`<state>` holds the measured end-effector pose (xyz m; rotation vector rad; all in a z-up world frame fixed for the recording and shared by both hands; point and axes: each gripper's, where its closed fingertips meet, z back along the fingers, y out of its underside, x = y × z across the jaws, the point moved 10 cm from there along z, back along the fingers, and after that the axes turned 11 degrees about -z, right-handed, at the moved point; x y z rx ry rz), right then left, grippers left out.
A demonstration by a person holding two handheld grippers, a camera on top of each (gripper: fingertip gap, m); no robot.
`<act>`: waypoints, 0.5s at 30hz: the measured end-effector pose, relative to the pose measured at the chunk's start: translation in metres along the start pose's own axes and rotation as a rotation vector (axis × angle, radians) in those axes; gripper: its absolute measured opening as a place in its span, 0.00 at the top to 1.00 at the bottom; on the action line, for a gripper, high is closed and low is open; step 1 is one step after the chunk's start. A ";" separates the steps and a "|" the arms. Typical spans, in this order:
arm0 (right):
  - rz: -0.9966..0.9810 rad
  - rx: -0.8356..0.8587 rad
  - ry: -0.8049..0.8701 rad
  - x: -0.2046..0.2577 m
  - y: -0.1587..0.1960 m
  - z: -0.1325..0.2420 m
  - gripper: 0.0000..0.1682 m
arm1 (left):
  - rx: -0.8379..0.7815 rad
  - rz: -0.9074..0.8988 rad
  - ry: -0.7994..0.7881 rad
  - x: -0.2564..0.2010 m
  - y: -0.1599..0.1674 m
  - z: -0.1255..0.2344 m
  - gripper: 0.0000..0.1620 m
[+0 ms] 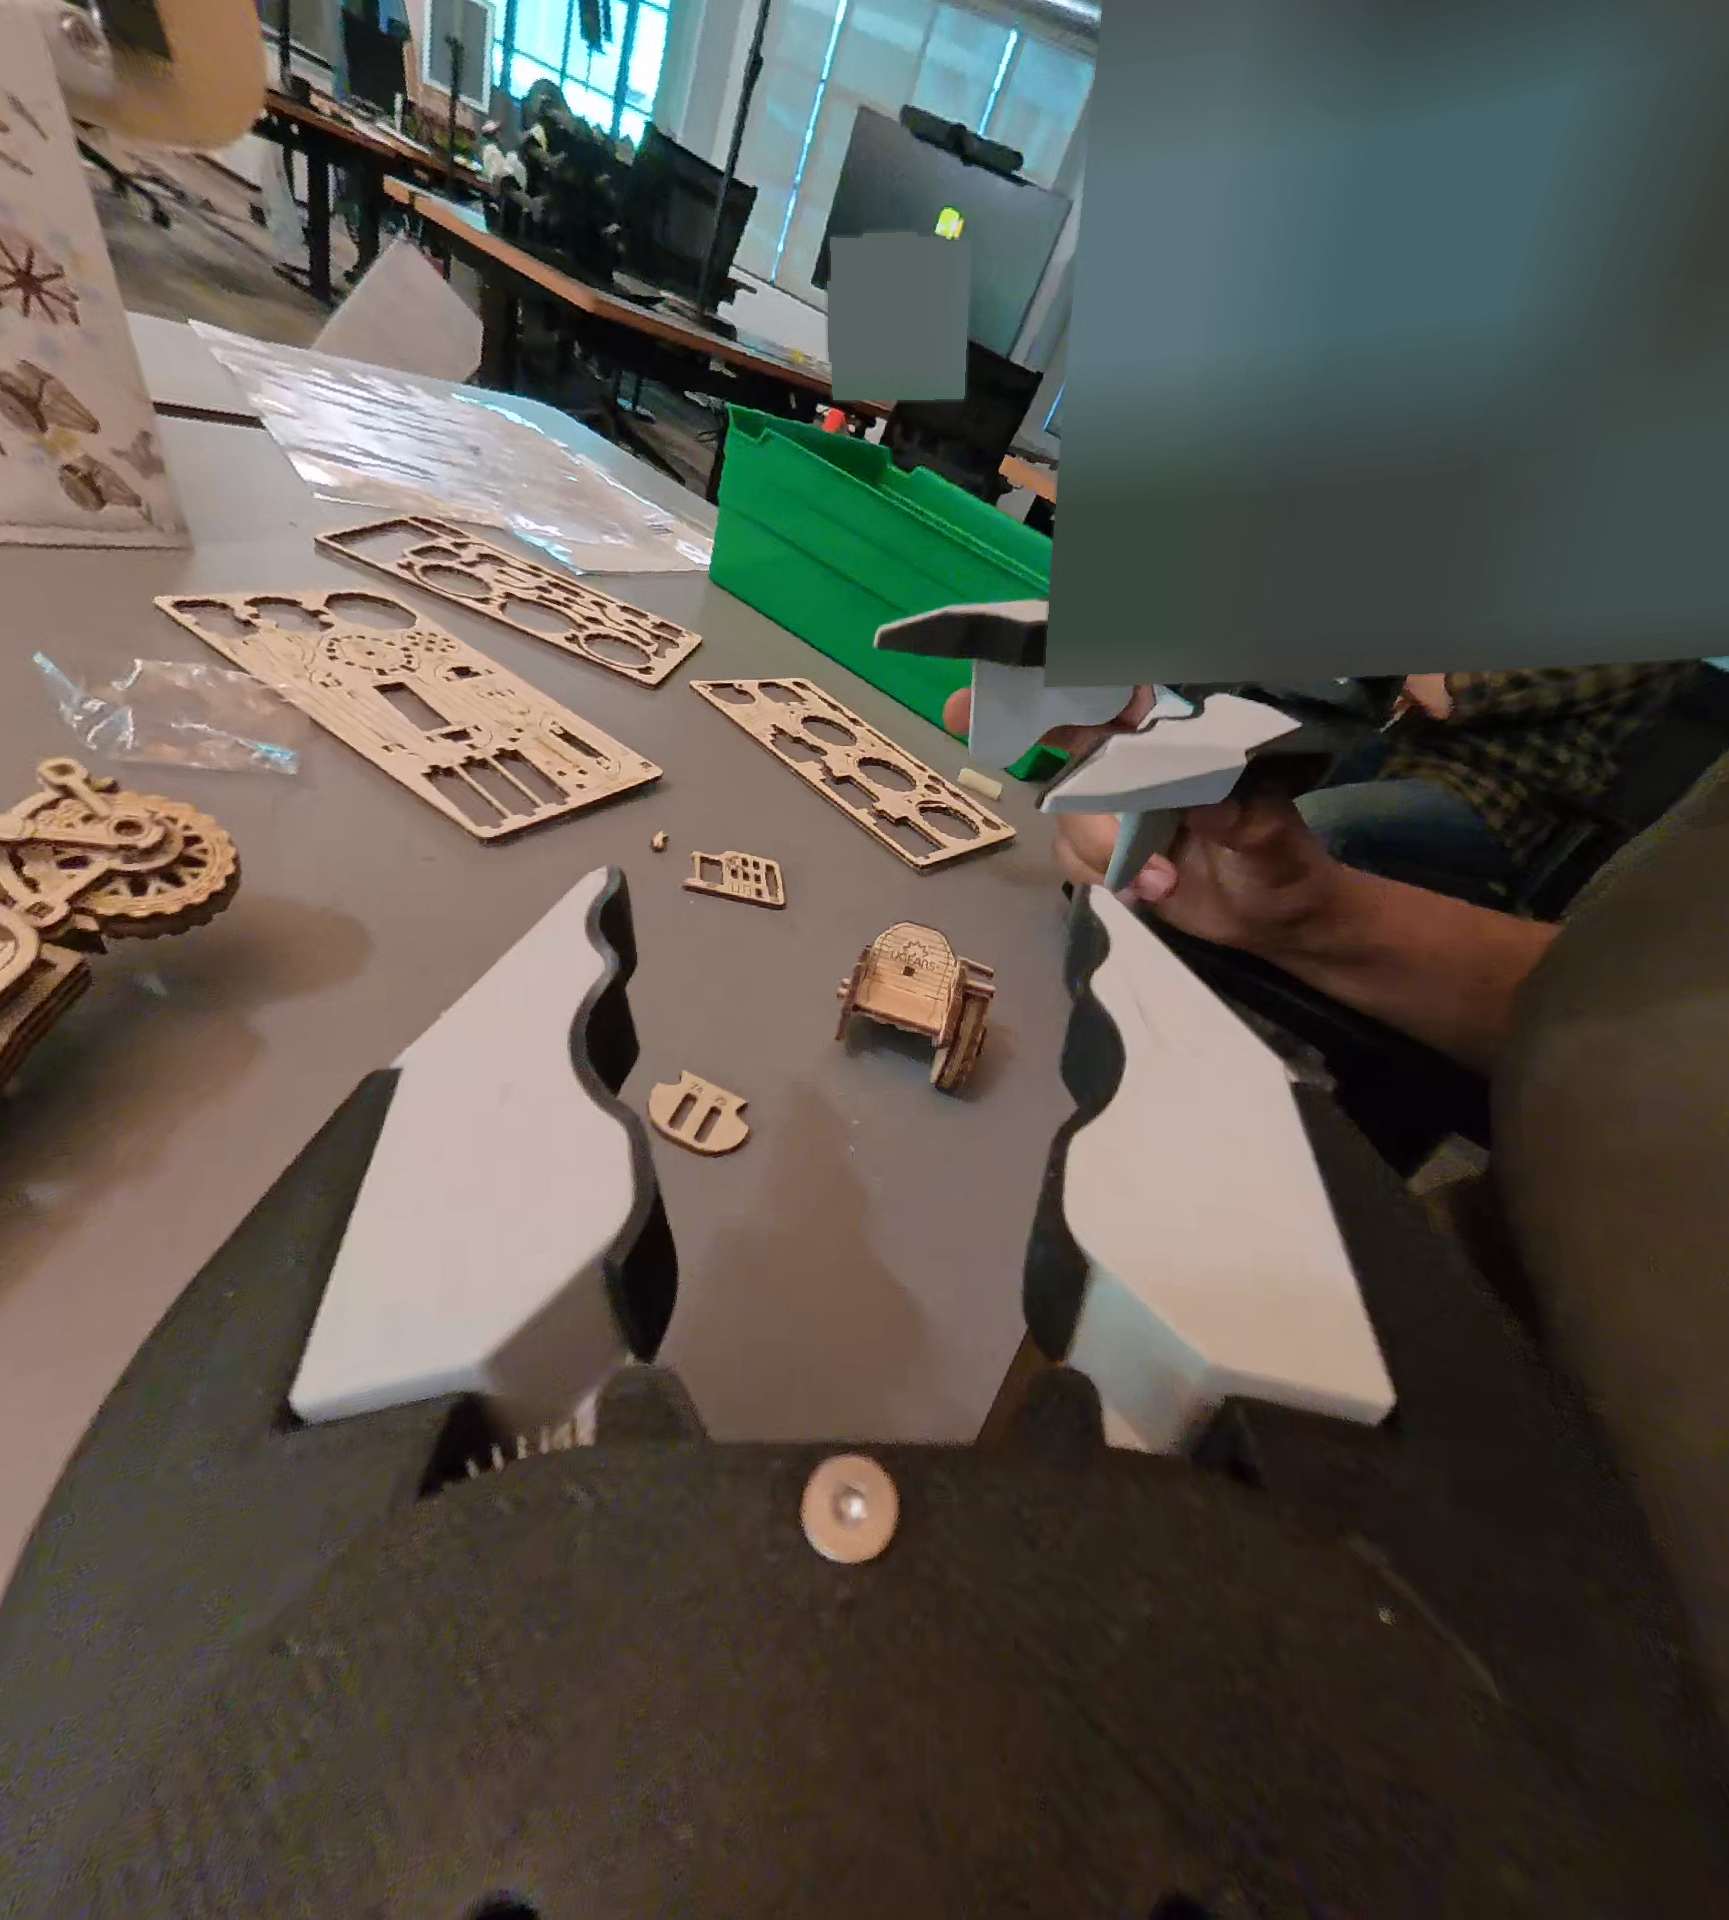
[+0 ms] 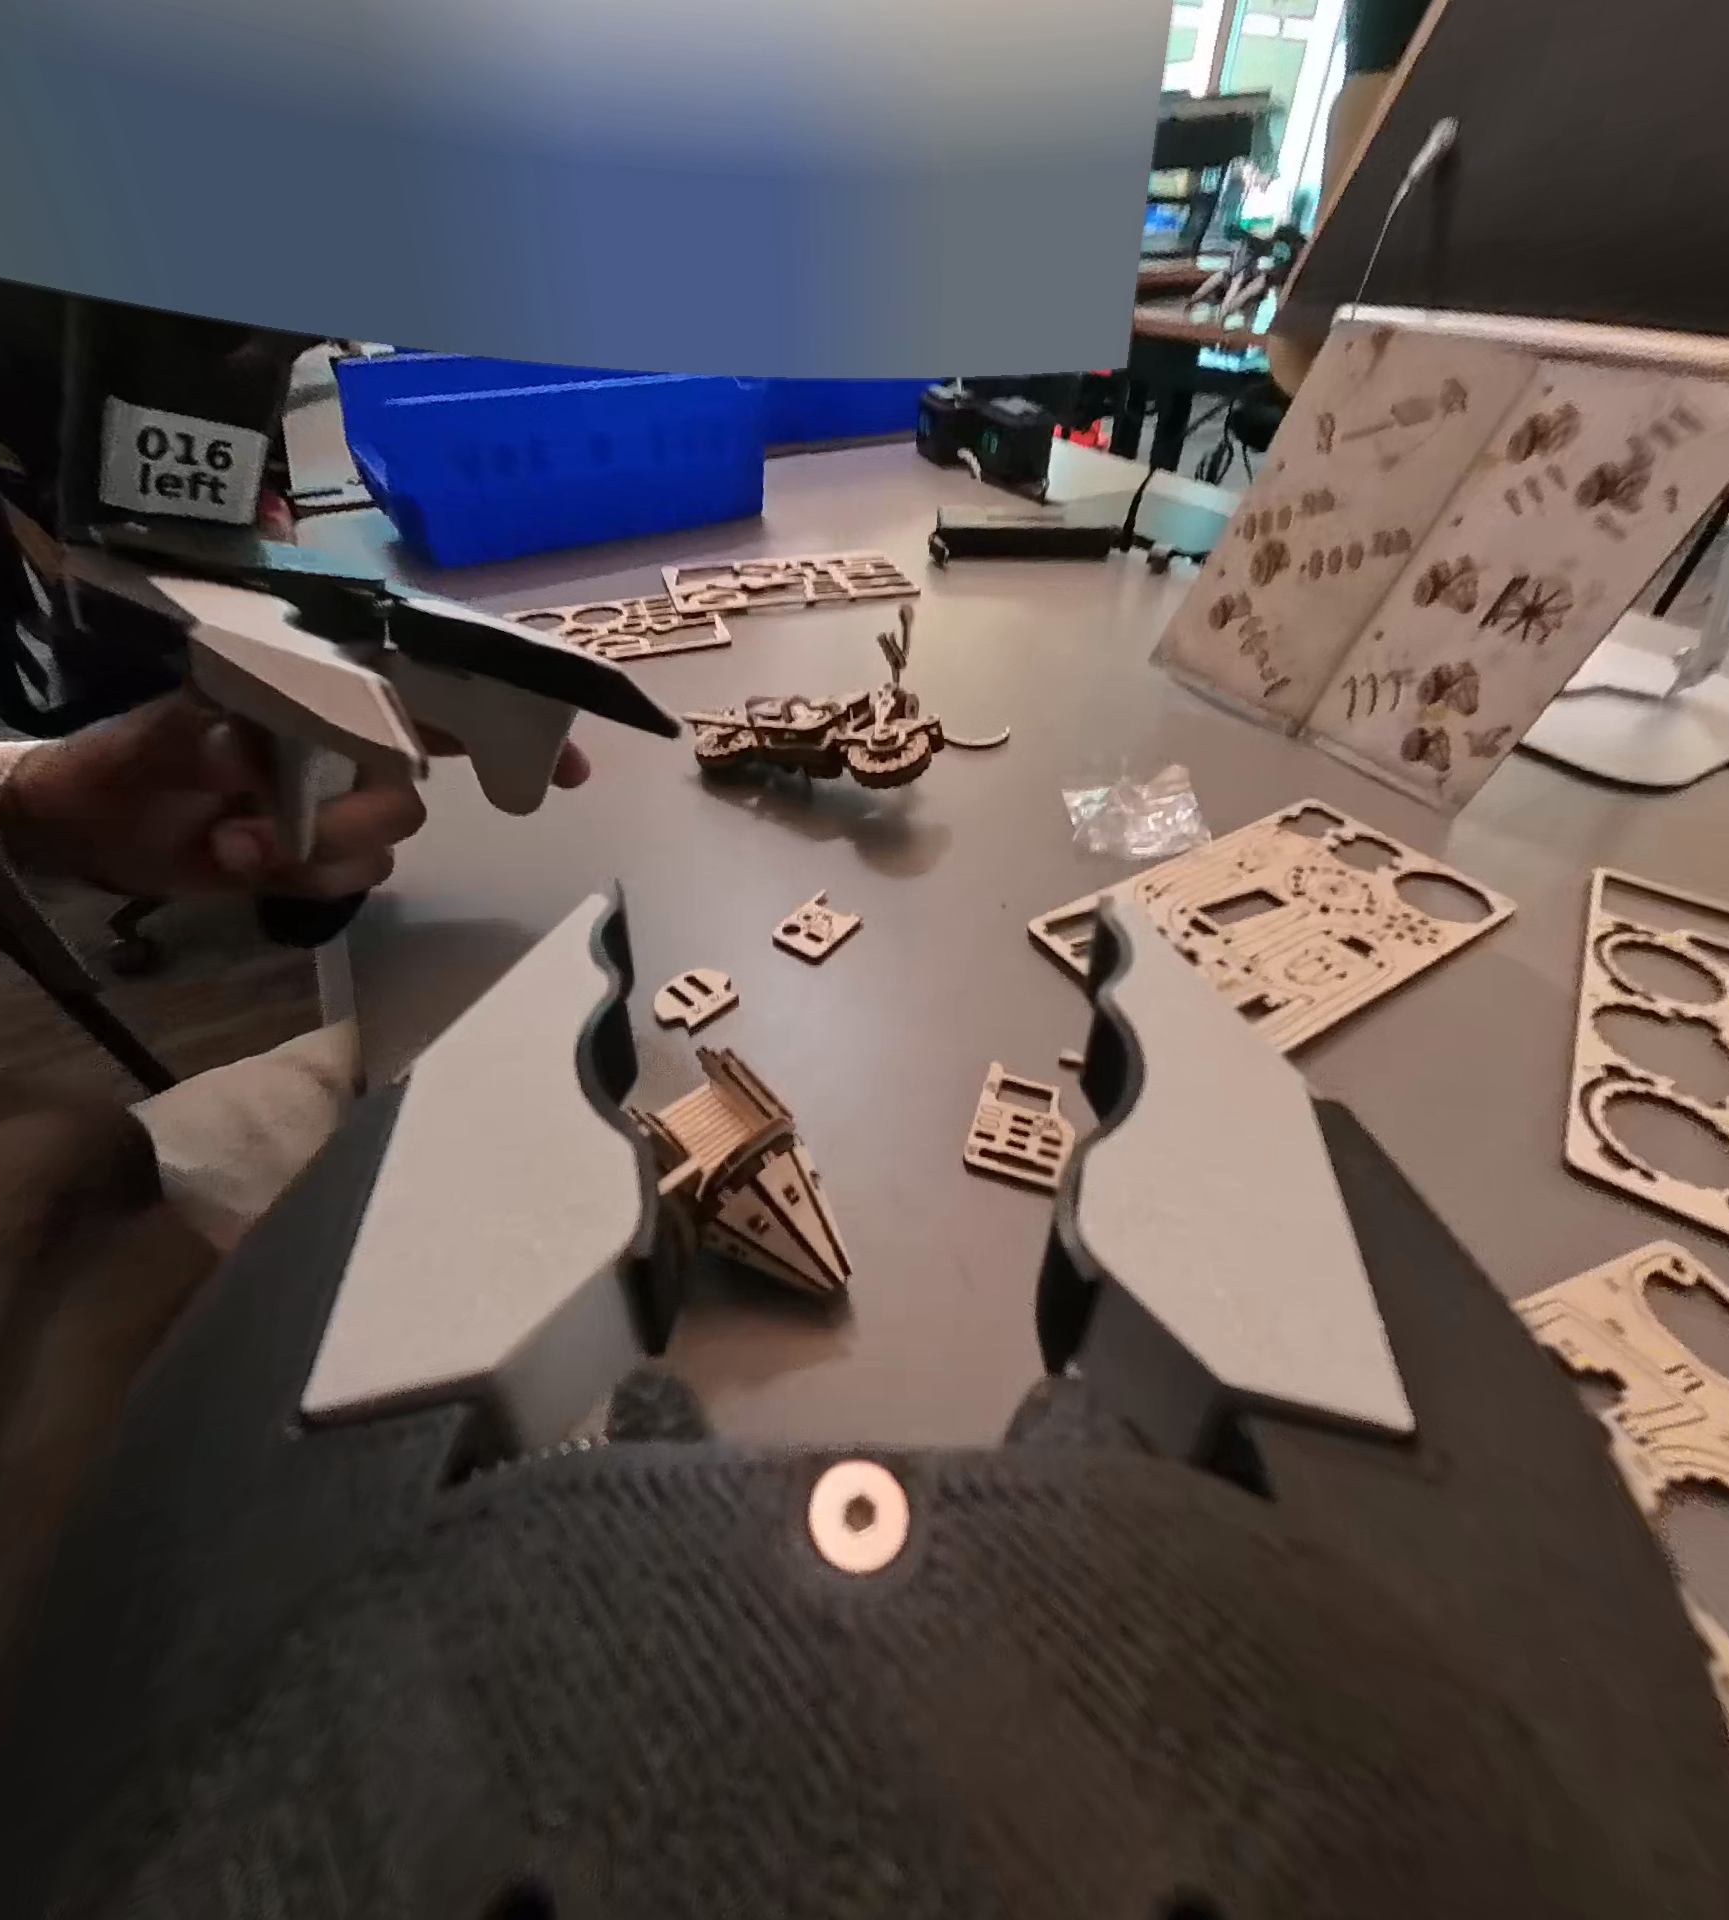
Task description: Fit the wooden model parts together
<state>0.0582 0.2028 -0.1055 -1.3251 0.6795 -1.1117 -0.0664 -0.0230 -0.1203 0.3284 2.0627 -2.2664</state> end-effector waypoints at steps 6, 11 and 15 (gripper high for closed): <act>-0.074 0.021 -0.036 -0.008 0.002 -0.003 0.48 | -0.019 0.032 -0.025 0.011 -0.001 0.008 0.42; -0.095 0.030 -0.040 -0.012 0.004 -0.004 0.46 | -0.010 0.071 -0.024 0.016 0.000 0.009 0.39; -0.104 0.042 -0.037 -0.015 0.006 -0.006 0.42 | 0.014 0.132 -0.003 0.019 0.004 0.006 0.38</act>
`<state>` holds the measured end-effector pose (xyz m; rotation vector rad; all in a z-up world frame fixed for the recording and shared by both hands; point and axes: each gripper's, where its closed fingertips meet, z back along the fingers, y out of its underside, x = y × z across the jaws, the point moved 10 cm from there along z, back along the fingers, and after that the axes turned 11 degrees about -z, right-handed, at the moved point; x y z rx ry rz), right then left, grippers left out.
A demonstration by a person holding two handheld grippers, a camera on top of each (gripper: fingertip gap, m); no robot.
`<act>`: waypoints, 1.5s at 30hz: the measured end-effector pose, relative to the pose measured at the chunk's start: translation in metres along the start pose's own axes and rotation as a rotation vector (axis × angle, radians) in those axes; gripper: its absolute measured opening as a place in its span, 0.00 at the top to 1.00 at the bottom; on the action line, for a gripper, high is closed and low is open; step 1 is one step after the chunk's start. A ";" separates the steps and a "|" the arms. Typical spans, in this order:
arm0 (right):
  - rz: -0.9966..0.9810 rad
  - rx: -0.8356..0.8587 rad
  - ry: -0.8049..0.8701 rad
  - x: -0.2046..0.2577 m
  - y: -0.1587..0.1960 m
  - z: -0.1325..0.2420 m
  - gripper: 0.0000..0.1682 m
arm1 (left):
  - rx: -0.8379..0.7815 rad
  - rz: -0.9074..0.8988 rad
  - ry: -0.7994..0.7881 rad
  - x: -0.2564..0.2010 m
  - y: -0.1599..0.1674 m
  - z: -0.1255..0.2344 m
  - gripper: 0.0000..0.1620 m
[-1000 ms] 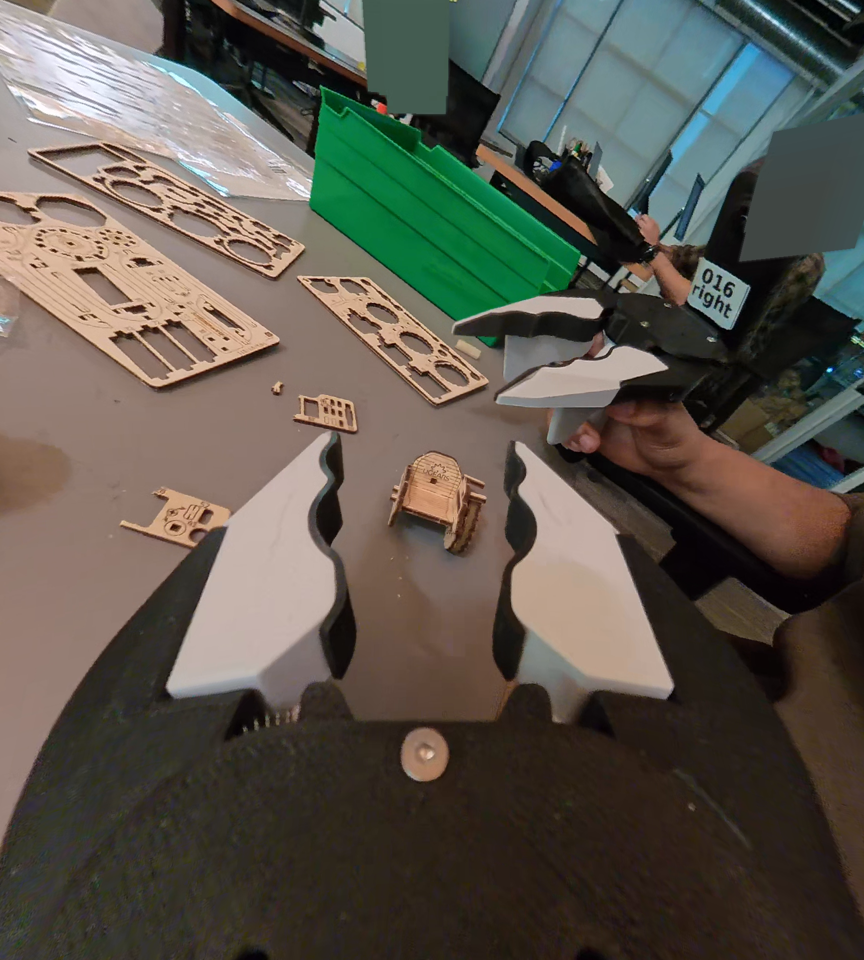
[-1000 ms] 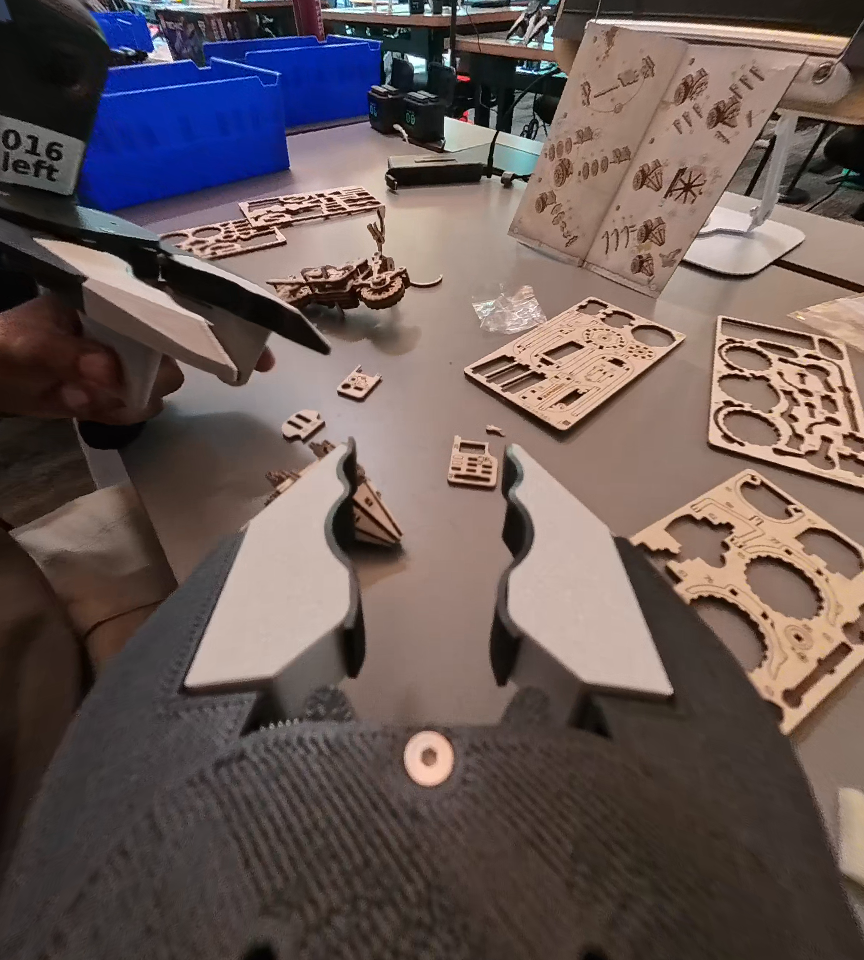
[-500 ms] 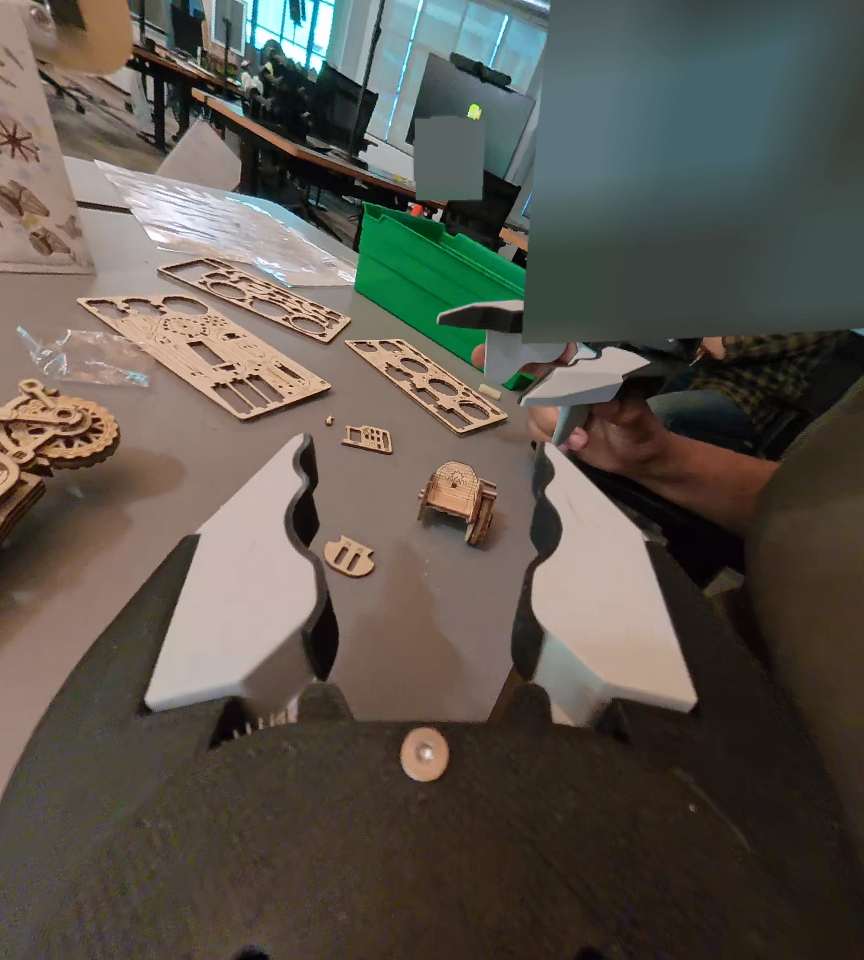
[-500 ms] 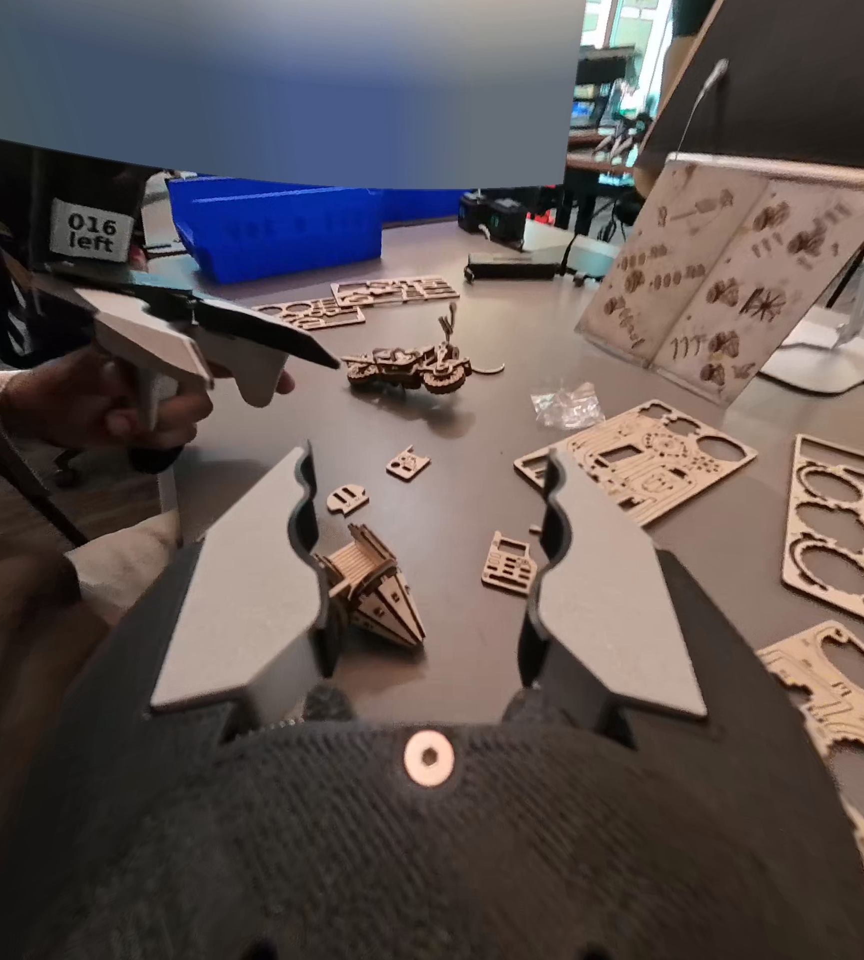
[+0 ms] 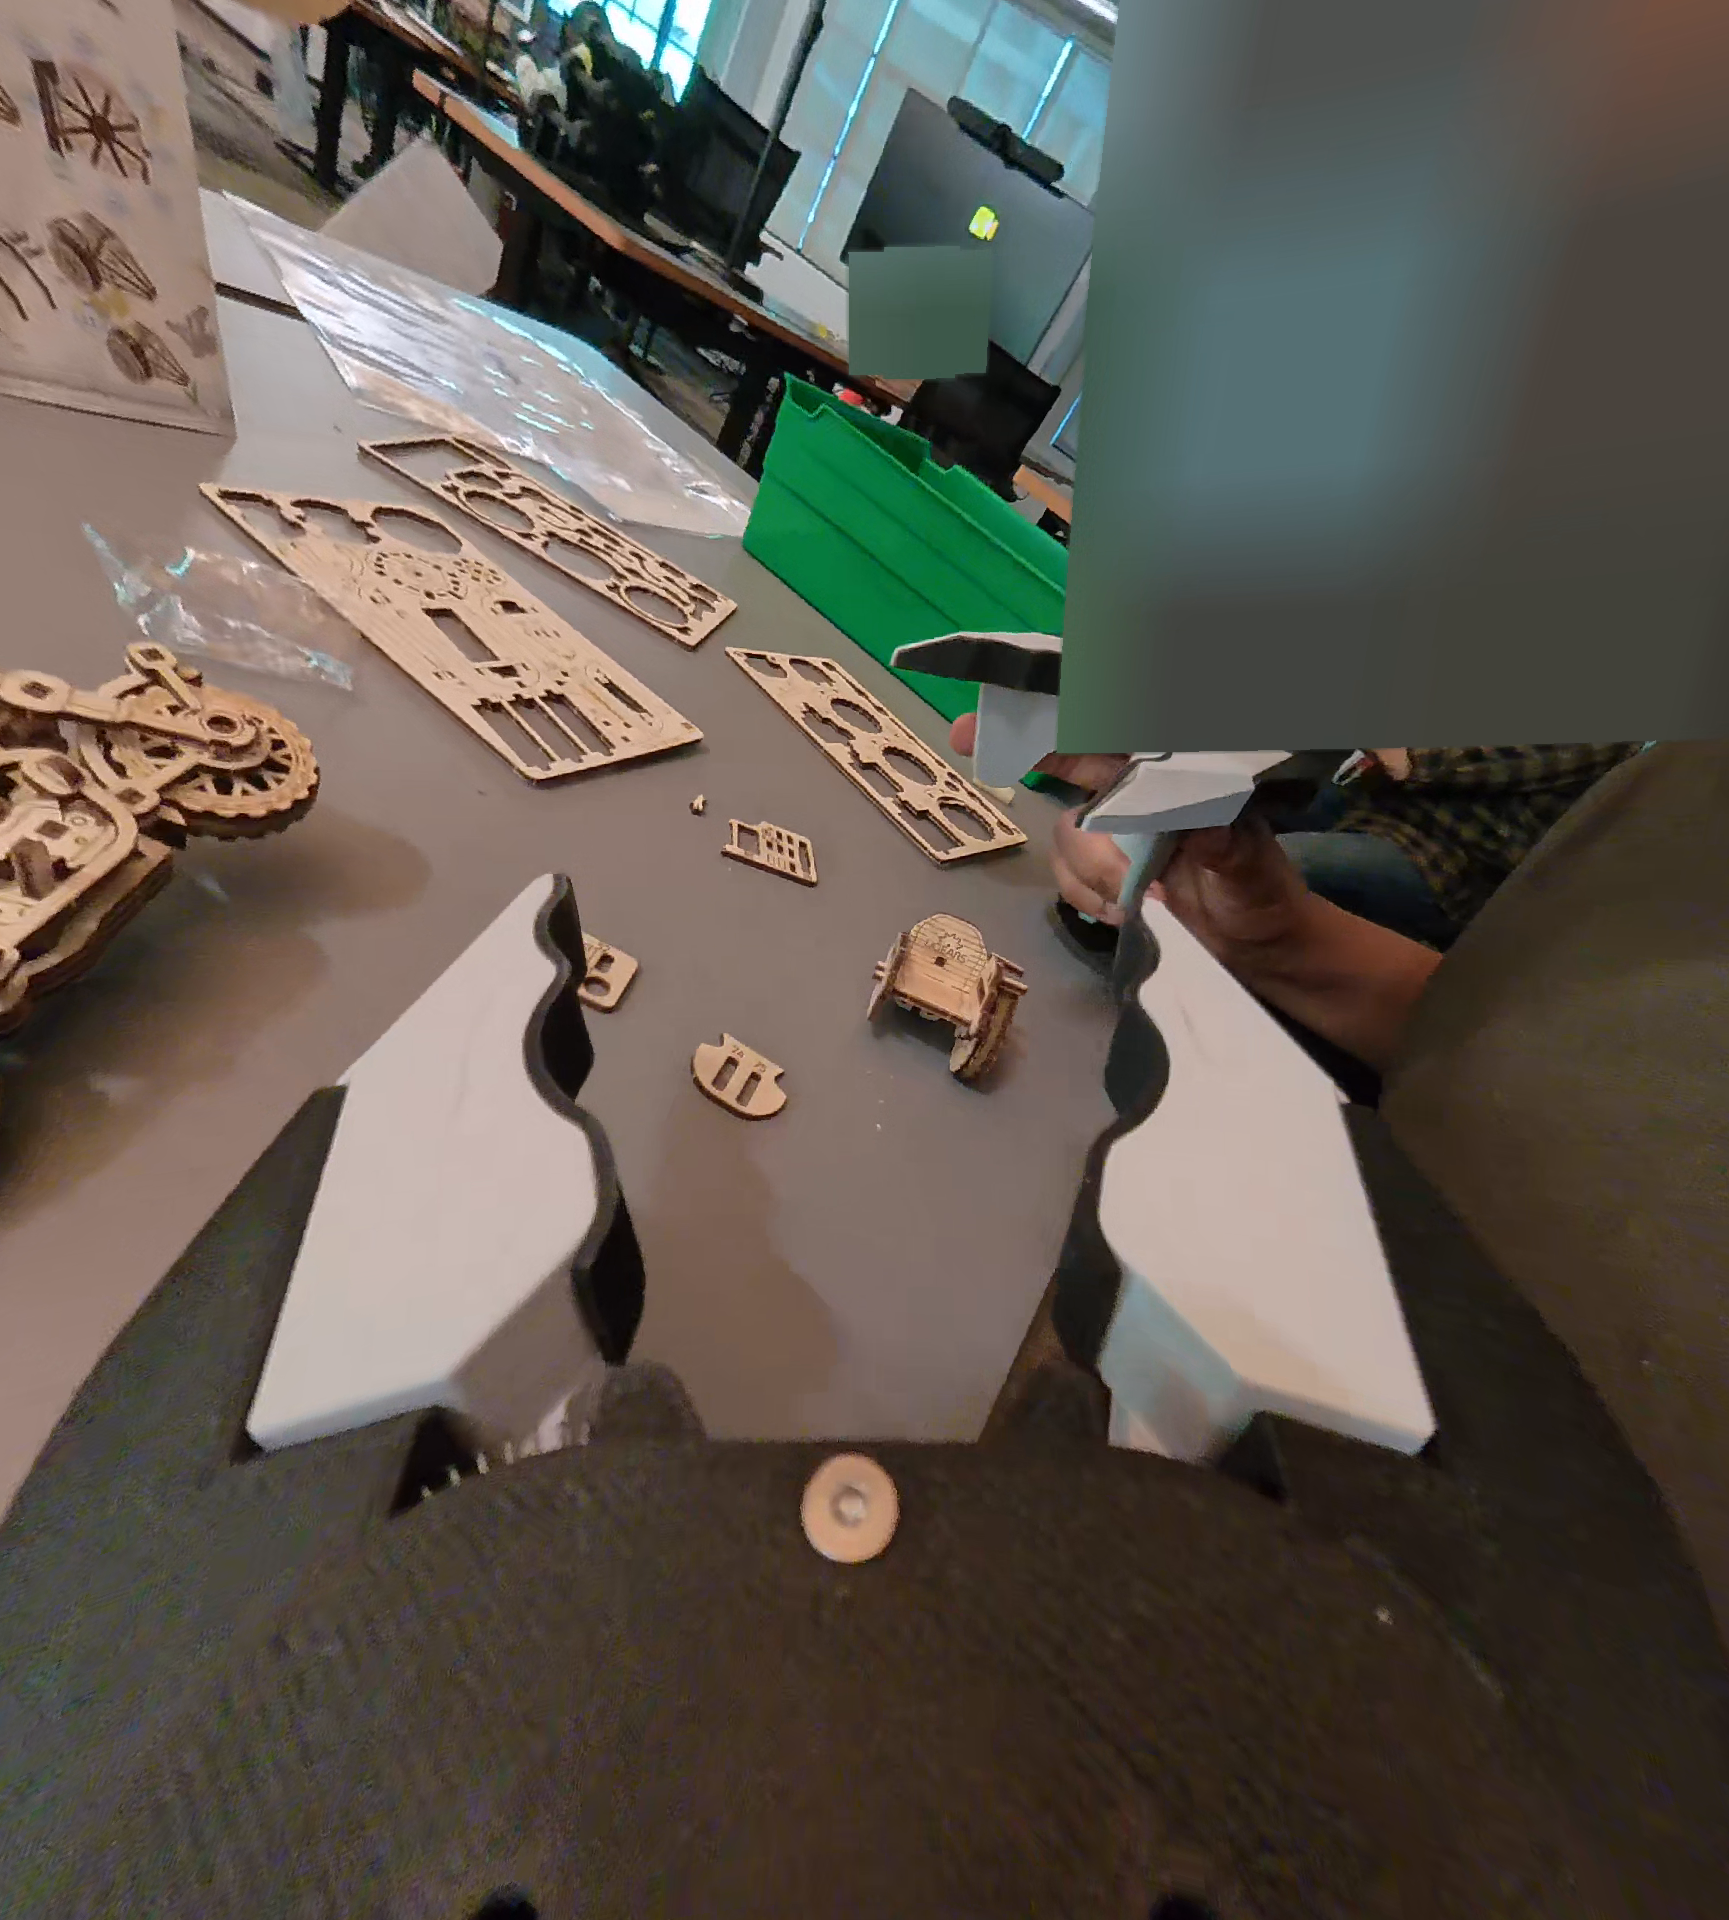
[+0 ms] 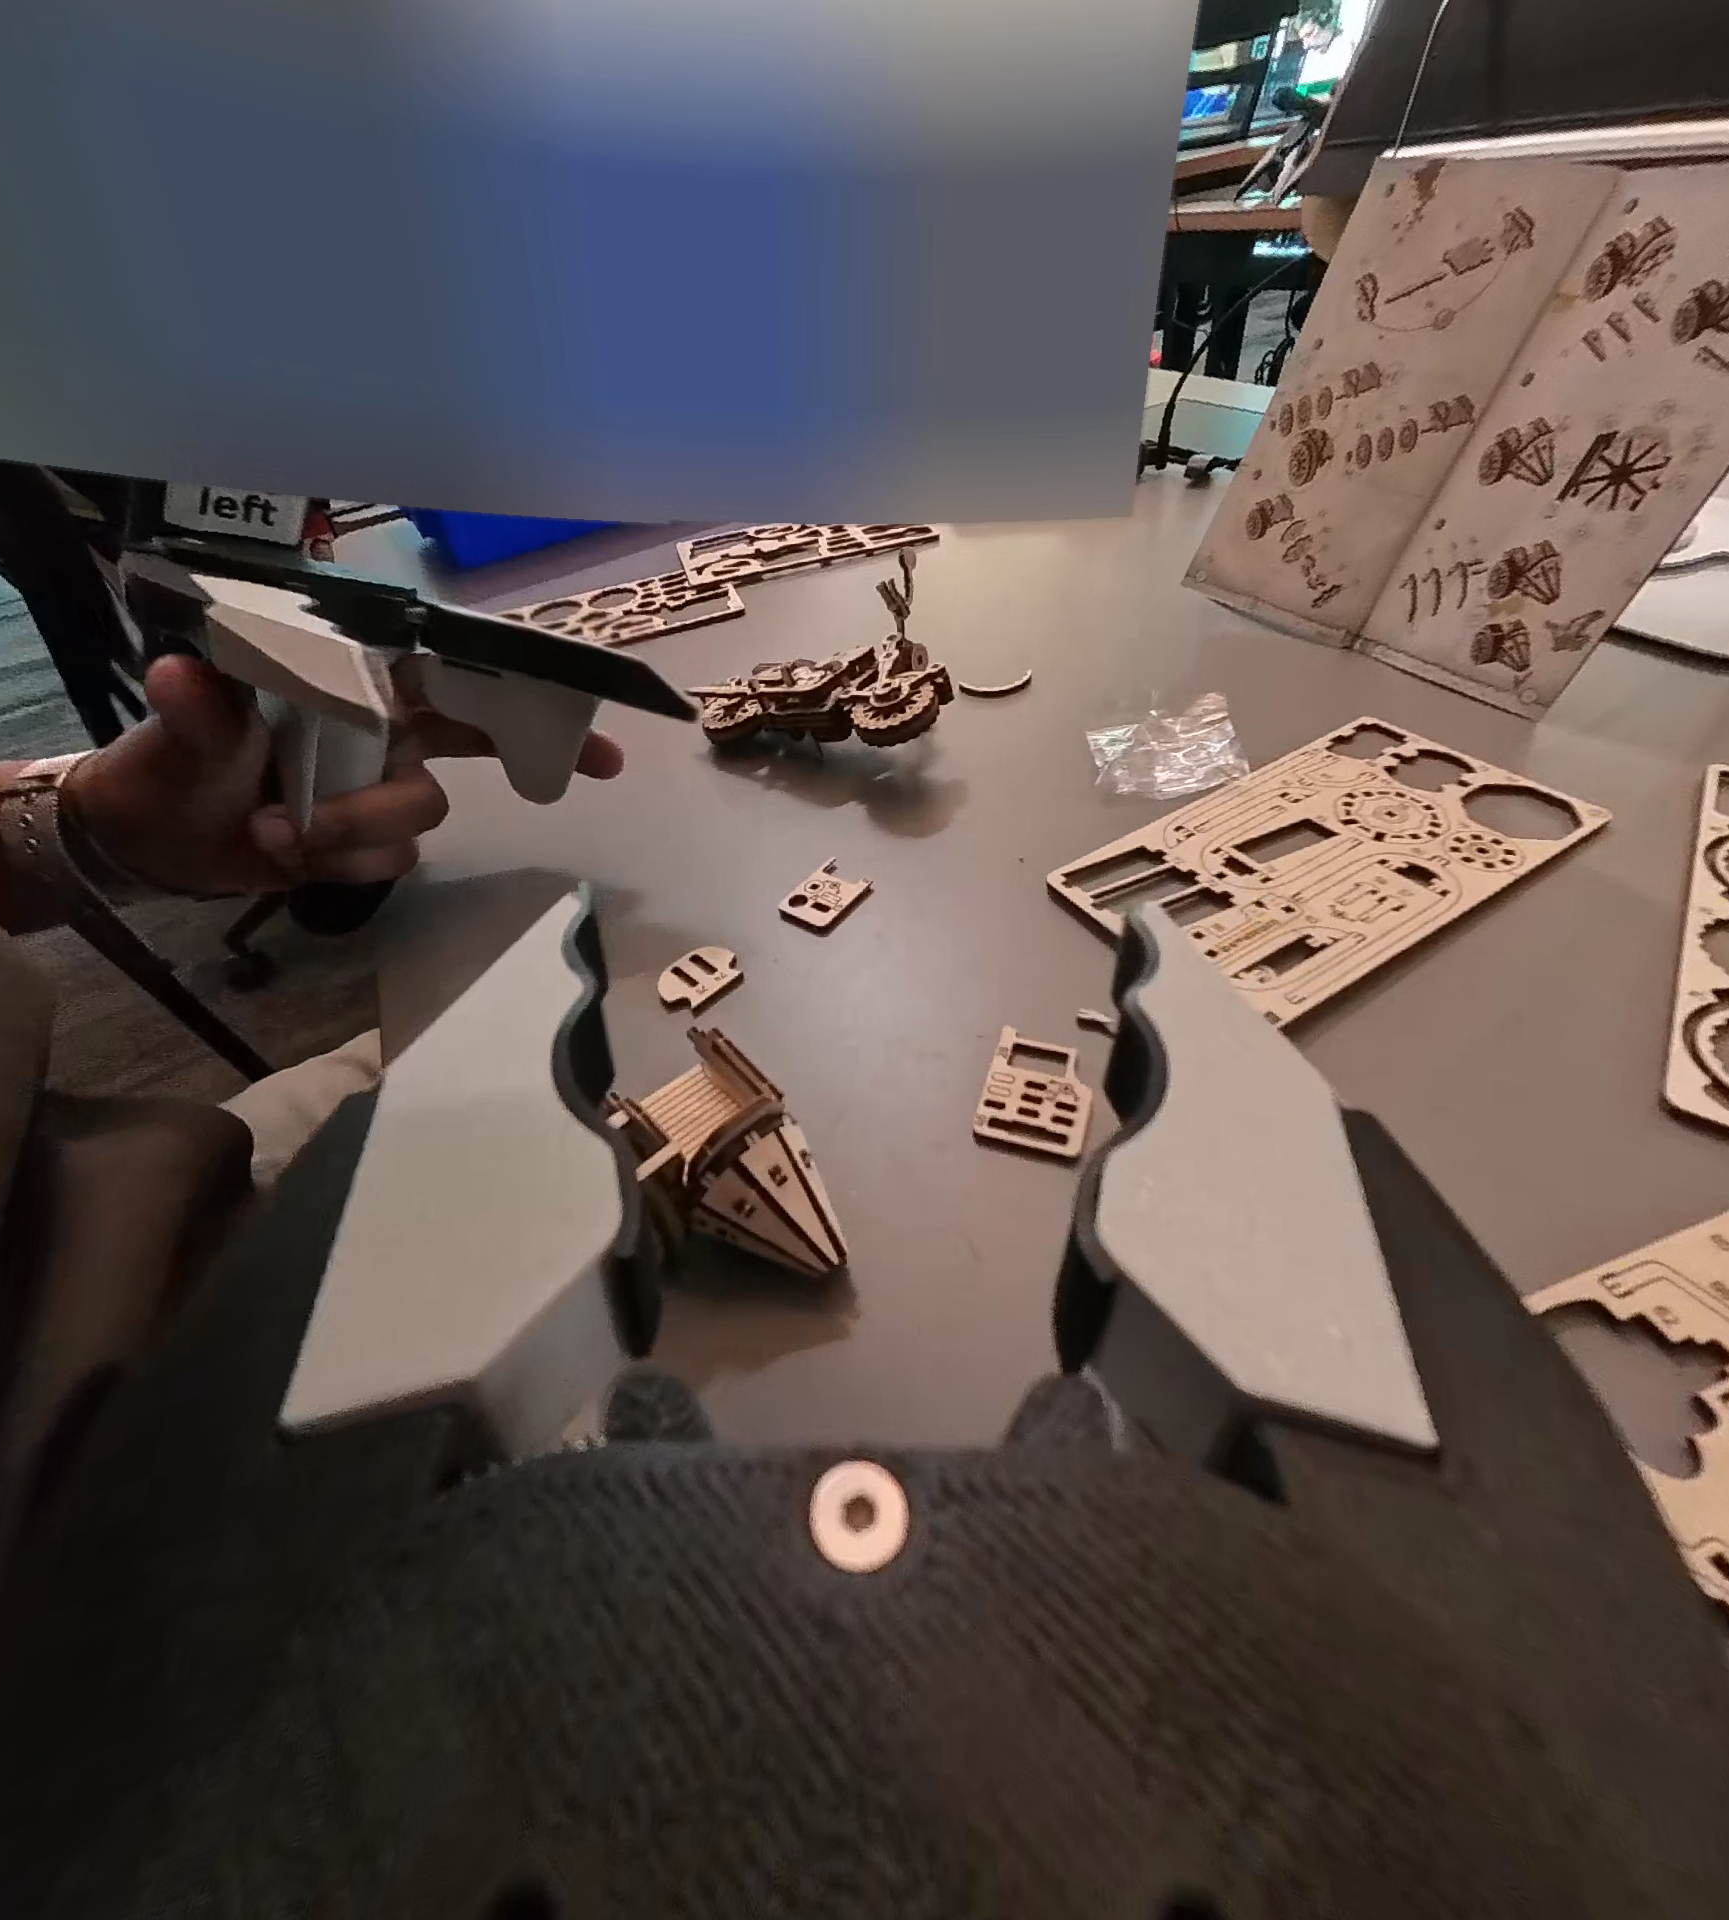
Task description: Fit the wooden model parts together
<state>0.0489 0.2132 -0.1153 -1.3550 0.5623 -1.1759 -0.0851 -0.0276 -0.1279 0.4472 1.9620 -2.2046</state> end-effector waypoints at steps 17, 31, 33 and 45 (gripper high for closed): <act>-0.070 0.043 -0.043 -0.008 0.004 -0.007 0.21 | 0.032 0.031 0.014 0.005 0.003 -0.003 0.31; -0.038 0.055 -0.045 -0.006 0.004 -0.007 0.33 | 0.031 0.023 -0.006 0.007 0.002 -0.001 0.44; -0.031 0.050 -0.059 -0.005 0.003 -0.005 0.40 | 0.031 0.023 0.000 0.007 0.002 -0.001 0.46; -0.026 0.032 -0.081 -0.004 0.001 -0.002 0.52 | 0.034 0.039 0.032 0.007 0.003 -0.002 0.56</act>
